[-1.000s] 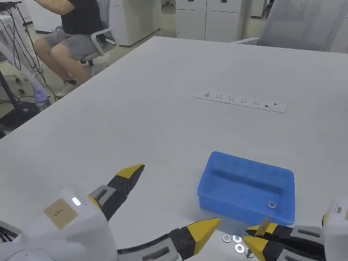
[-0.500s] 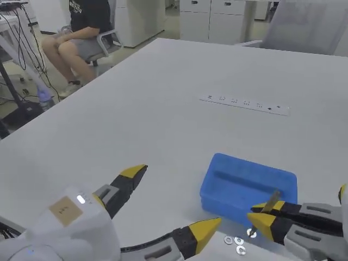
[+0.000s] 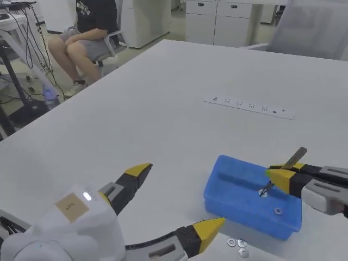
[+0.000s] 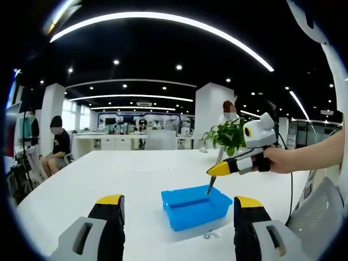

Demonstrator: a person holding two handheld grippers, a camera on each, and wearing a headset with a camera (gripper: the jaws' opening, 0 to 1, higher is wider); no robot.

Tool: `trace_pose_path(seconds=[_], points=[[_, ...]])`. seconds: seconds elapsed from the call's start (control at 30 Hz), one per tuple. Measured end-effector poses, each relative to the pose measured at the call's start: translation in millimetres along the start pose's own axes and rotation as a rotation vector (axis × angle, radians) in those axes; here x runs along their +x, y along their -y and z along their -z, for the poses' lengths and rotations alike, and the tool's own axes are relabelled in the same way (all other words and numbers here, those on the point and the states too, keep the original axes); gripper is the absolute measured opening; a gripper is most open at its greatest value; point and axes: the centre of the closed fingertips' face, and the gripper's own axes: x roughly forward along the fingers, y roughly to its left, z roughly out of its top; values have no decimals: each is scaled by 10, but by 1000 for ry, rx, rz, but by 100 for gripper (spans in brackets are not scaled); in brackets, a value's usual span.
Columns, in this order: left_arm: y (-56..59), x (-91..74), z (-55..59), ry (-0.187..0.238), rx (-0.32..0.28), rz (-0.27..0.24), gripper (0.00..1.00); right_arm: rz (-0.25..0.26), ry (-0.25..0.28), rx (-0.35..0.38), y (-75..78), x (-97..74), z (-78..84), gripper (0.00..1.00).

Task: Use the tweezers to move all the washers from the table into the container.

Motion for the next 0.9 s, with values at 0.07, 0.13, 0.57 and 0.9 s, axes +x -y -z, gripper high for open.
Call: trace_pose_path(seconds=[0.07, 0.13, 0.57, 0.9], points=[[0, 0, 5, -3, -1, 0, 83, 31, 11, 59, 113, 20, 4, 3], [10, 3, 5, -4, 0, 4, 83, 55, 4, 106, 218, 38, 41, 3], [32, 7, 26, -16, 3, 6, 82, 92, -98, 190, 479, 246, 452, 3], [35, 7, 37, -20, 2, 7, 82, 90, -152, 175, 484, 315, 646, 3]])
